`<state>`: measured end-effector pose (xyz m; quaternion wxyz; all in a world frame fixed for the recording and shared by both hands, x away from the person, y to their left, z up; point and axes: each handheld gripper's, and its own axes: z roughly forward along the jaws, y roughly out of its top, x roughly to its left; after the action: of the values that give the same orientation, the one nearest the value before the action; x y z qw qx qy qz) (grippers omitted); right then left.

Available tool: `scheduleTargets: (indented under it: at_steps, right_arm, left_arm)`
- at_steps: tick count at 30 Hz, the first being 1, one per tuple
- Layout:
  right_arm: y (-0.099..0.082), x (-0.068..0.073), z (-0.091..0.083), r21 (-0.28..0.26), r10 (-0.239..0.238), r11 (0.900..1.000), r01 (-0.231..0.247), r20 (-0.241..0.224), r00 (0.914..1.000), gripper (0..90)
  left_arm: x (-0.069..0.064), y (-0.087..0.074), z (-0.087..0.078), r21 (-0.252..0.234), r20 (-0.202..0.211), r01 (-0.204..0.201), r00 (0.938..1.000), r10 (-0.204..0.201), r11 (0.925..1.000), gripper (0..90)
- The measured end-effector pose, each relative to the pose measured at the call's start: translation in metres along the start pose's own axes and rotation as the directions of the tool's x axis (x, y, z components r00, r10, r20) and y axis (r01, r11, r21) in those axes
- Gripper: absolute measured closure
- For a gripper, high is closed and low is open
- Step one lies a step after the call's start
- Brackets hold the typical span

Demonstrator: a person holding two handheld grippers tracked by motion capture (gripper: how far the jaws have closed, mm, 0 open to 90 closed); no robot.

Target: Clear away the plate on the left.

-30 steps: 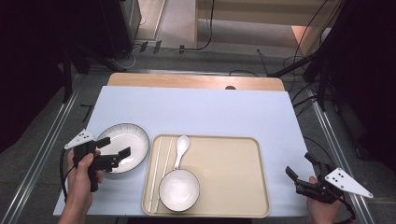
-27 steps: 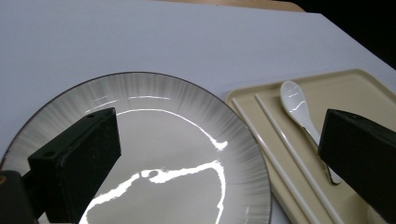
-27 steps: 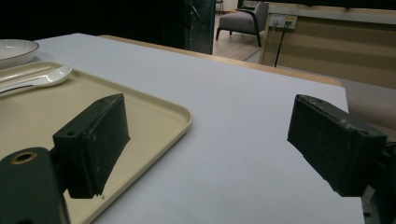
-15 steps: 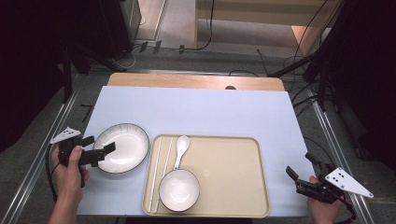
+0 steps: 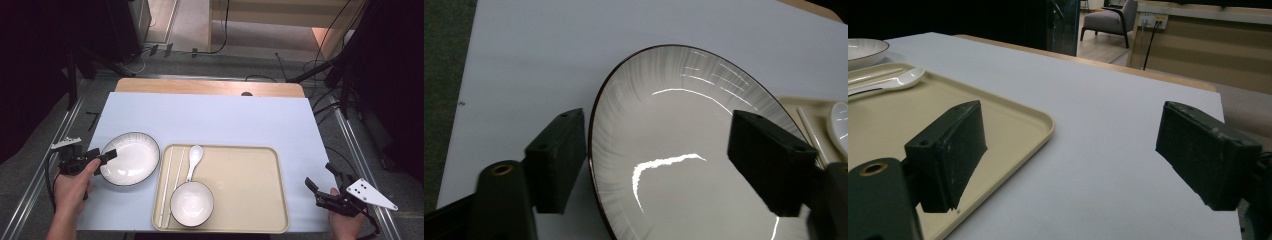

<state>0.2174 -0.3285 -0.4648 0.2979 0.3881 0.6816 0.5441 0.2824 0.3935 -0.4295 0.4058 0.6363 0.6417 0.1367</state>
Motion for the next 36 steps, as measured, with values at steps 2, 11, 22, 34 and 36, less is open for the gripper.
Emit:
scheduleTargets:
  at_steps: [2,11,22,34,36]
  right_arm:
    - [0.0,0.0,0.0,-0.001,0.004,1.0,-0.004,0.0,1.0,13.1]
    - [0.0,0.0,-0.001,-0.002,0.005,1.0,-0.005,0.0,1.0,13.0]
    - [0.0,0.001,0.001,0.0,0.003,1.0,-0.003,-0.004,1.0,13.1]
    - [-0.001,0.0,0.003,0.01,0.003,0.9999,-0.002,-0.009,1.0,13.1]
    - [-0.001,0.0,0.003,0.01,0.002,0.9999,-0.002,-0.007,1.0,13.1]
  left_arm:
    - [0.004,-0.001,0.0,0.001,0.0,0.038,0.9993,-0.038,0.9993,33.5]
    - [0.009,-0.006,0.004,0.044,-0.021,0.067,0.9976,-0.066,0.9968,50.0]
    - [0.014,-0.01,0.007,0.084,-0.006,0.113,0.9936,-0.113,0.99,58.3]
    - [0.014,-0.011,0.01,0.106,-0.016,0.14,0.9902,-0.139,0.9845,63.3]
    - [0.016,-0.012,0.011,0.108,-0.009,0.149,0.9888,-0.149,0.9829,64.1]
